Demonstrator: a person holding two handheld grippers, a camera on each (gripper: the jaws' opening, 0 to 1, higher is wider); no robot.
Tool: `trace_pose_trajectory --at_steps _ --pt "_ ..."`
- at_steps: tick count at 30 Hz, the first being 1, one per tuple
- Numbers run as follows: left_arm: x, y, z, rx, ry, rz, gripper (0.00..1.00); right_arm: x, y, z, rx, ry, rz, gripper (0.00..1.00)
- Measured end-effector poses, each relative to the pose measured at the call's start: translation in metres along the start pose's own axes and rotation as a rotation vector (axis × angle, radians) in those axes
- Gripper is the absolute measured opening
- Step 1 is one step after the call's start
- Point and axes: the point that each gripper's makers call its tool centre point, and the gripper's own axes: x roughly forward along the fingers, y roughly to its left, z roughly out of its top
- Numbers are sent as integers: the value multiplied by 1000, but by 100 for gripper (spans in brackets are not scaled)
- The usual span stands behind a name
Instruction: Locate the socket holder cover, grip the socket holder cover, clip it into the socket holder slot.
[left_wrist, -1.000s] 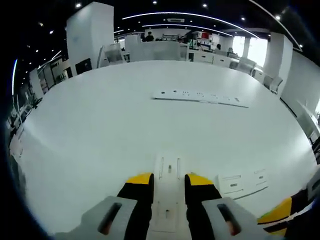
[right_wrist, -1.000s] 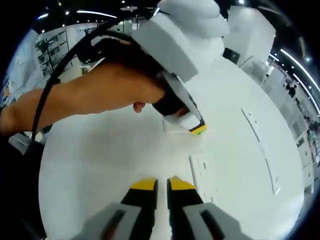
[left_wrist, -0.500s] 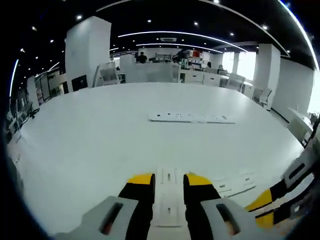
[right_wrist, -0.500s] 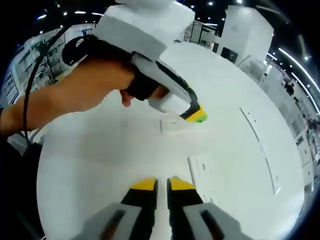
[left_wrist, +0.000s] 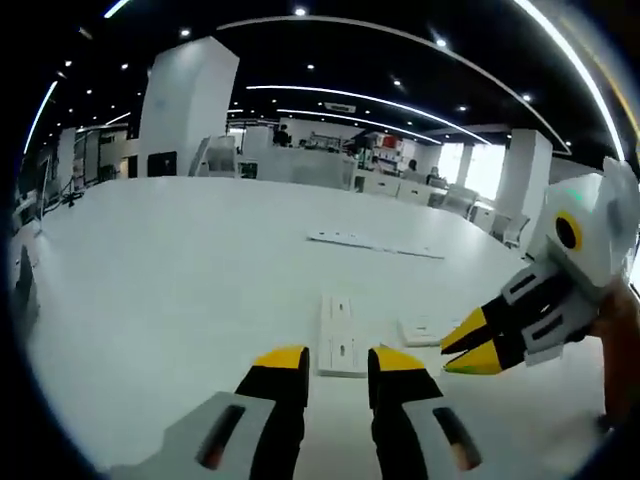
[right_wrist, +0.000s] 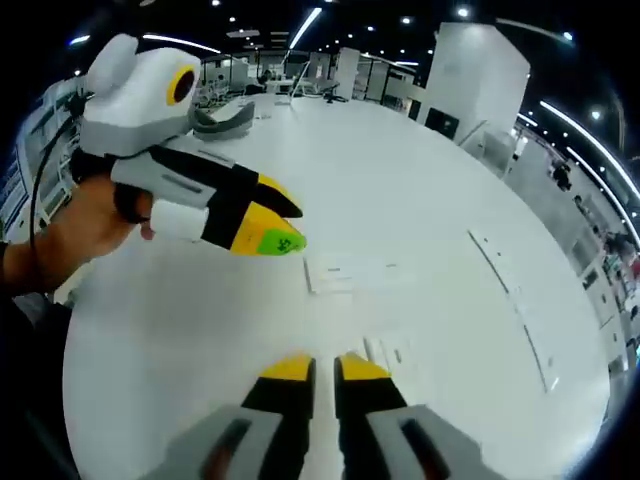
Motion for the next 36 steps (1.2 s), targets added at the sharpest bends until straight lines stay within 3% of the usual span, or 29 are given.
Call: trace_pose_trajectory --at_steps 7,19,36 --pt "-12 -9 -10 26 -23 3 23 -3 -2 8 16 -43 -37 10" --pt "6 -7 -41 24 57 21 22 -5 3 18 34 -101 -52 10" --pt "19 0 -38 136 -23 61 19 -2 9 18 21 -101 -46 10"
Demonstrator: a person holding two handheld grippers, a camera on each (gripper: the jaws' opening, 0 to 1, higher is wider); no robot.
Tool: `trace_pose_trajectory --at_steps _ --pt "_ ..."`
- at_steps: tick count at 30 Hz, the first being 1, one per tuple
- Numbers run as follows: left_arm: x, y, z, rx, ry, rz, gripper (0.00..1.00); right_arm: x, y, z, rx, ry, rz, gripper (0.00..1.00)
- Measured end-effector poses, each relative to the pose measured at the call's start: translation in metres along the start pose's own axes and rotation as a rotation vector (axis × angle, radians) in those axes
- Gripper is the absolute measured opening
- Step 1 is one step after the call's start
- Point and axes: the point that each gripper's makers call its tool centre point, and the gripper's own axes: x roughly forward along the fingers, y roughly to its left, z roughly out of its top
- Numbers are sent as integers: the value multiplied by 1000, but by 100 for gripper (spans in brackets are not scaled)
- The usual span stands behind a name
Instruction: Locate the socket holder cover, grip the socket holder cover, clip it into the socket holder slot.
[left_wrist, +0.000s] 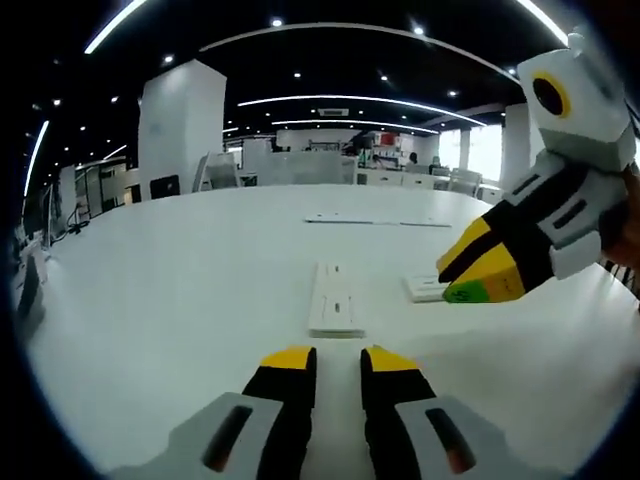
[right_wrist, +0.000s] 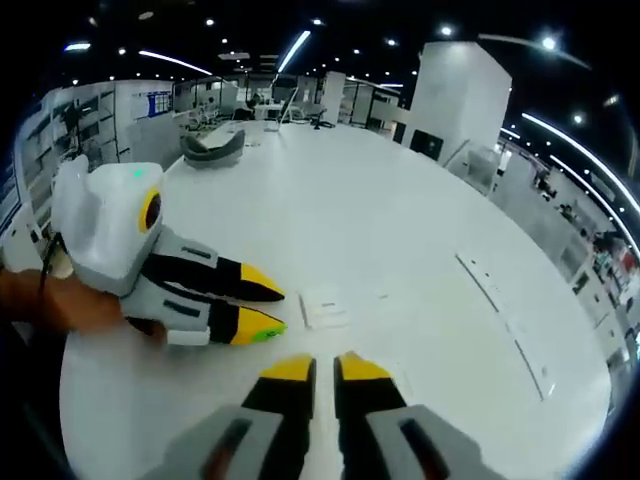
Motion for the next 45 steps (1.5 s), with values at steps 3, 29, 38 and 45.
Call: trace_pose_trajectory --at_steps 3,29,38,45 --pt "1 -1 1 2 -2 0 18 0 -1 -1 2 2 -3 10" --pt "7 0 5 0 10 40 11 9 -1 2 23 7 5 10" --pt "8 -1 6 -4 26 44 11 13 -6 2 18 17 9 10" --pt "13 -6 14 1 16 71 11 16 -9 2 17 23 10 10"
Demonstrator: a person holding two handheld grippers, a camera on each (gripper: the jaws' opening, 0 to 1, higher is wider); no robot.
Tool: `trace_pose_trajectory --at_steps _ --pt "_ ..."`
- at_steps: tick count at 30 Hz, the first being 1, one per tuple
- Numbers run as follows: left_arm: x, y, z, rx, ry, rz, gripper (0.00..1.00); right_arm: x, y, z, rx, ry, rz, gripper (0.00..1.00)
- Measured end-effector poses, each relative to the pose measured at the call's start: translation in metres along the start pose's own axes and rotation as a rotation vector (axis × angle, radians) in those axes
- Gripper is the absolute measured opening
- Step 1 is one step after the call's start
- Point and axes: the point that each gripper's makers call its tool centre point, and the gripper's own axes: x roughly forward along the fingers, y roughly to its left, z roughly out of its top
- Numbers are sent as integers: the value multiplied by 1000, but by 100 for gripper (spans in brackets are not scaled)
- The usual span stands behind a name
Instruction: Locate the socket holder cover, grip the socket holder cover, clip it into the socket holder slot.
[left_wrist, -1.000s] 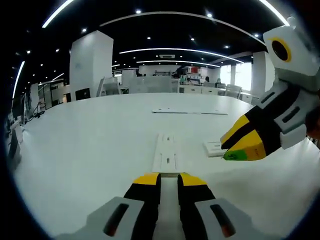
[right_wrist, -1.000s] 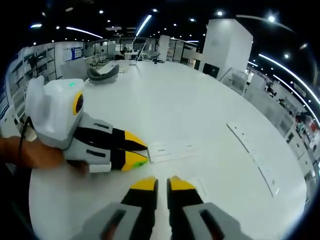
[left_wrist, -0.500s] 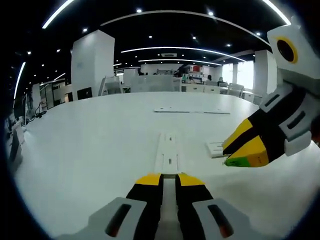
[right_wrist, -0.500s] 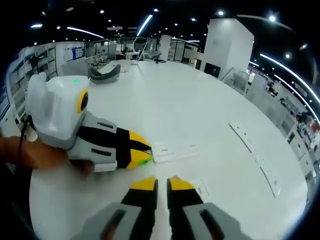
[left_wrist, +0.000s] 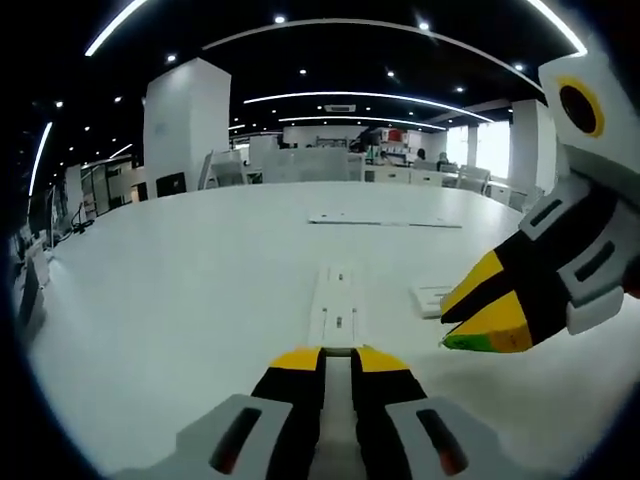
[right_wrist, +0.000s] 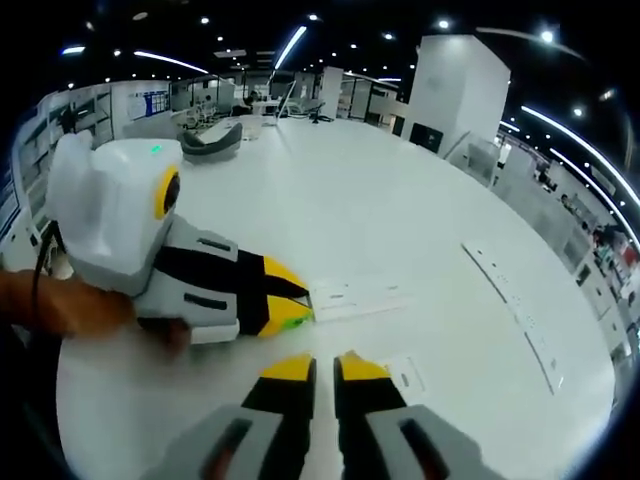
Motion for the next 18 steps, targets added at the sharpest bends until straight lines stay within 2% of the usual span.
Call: trace_pose_trajectory --at_steps 2,6,11,13,17,18 --pt "-3 3 -5 14 -4 -2 11 0 -1 0 -1 2 -2 10" --pt "-5 8 -7 -15 5 -21 11 -3 -6 1 2 -7 -12 10" --pt "-5 4 -8 -75 -8 -87 15 -3 -8 0 6 -6 -20 10" --pt "-5 5 -7 -89 -5 -93 18 -2 -9 -1 6 -3 -22 10" --pt "-9 0 -9 -86 22 -114 20 -2 -8 -1 19 -3 -26 10" --pt "-10 -2 -9 -82 26 -123 20 -3 -7 1 46 -14 -29 10"
